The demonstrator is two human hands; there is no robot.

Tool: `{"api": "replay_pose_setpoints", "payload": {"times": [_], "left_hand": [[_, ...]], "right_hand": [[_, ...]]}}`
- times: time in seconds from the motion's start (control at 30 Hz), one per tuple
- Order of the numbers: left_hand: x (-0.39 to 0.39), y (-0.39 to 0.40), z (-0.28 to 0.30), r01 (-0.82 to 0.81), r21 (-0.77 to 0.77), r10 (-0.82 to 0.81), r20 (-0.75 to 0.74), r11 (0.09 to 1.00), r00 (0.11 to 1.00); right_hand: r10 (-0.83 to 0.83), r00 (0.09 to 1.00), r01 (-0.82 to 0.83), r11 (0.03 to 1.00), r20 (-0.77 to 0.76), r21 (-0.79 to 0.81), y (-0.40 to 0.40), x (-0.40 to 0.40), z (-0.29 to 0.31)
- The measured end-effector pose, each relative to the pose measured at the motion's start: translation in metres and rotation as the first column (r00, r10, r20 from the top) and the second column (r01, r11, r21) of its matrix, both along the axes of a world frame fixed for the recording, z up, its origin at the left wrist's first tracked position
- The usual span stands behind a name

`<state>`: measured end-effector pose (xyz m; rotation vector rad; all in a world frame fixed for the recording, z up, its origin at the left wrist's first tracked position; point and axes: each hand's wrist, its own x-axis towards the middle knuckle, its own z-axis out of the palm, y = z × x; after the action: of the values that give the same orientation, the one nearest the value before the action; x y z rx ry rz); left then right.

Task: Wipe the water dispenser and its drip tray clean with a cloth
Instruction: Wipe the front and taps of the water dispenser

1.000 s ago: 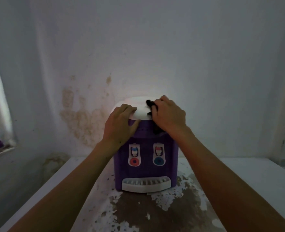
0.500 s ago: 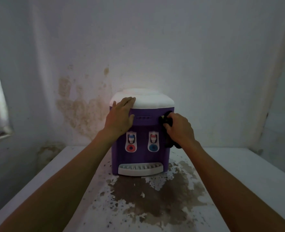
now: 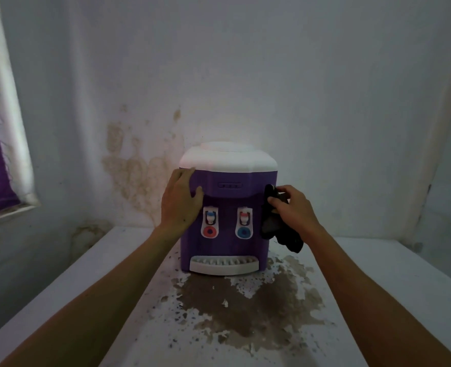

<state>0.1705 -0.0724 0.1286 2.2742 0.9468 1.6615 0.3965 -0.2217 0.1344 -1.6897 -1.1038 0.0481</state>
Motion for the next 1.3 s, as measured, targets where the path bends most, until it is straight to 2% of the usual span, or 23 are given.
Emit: {"api": "replay_pose_setpoints", "payload": {"times": [0.13,0.23,0.33,0.5,0.63,0.73,0.83,0.9,1.0,1.1,1.2,1.3], "left_hand": [[-0.004,0.012,-0.028,-0.054,-0.216,0.073,0.083,0.975,0.994],[-0.011,0.018,-0.051,-0.053,-0.396,0.089,0.073,0.917,0.993],[-0.02,0.02,-0.065,-0.026,-0.49,0.05,0.036,0.871,0.998],[-0.029,0.033,-0.066,0.105,-0.543,-0.107,0.028,0.833,0.994],[-0.031,0.052,-0.062,0.174,-0.537,-0.146,0.096,0.825,0.985],[-0.033,0.058,-0.065,0.222,-0.541,-0.177,0.135,0.811,0.975],[-0.036,0.057,-0.068,0.308,-0.566,-0.217,0.223,0.765,0.95],[-0.038,0.056,-0.067,0.371,-0.594,-0.24,0.289,0.714,0.927],[-0.044,0.058,-0.06,0.439,-0.656,-0.255,0.362,0.614,0.897],[-0.048,0.06,-0.054,0.513,-0.693,-0.239,0.458,0.507,0.856],[-0.05,0.064,-0.054,0.538,-0.709,-0.231,0.49,0.457,0.841],[-0.051,0.067,-0.052,0.529,-0.721,-0.245,0.471,0.447,0.848]], "right_hand": [[0.033,0.999,-0.033,0.999,0.013,-0.002,0.007,-0.004,-0.008],[0.082,0.996,-0.082,0.997,0.035,-0.018,0.015,-0.012,-0.018],[0.1,0.995,-0.1,0.994,0.006,0.035,0.026,-0.029,-0.026],[-0.084,0.996,0.091,0.968,-0.041,0.235,0.062,-0.06,-0.029],[-0.235,0.966,0.188,0.925,0.108,0.33,0.088,-0.083,-0.036],[-0.213,0.917,0.094,0.937,0.337,0.336,0.097,-0.097,-0.044],[-0.038,0.811,-0.083,0.98,0.584,0.179,0.109,-0.113,-0.052],[0.007,0.809,-0.124,0.979,0.588,0.16,0.116,-0.122,-0.049],[-0.042,0.853,-0.102,0.964,0.52,0.245,0.13,-0.136,-0.045],[-0.073,0.849,-0.072,0.965,0.523,0.252,0.144,-0.153,-0.052],[-0.062,0.875,-0.045,0.977,0.481,0.209,0.154,-0.157,-0.066],[-0.031,0.888,-0.035,0.99,0.459,0.135,0.156,-0.156,-0.087]]}}
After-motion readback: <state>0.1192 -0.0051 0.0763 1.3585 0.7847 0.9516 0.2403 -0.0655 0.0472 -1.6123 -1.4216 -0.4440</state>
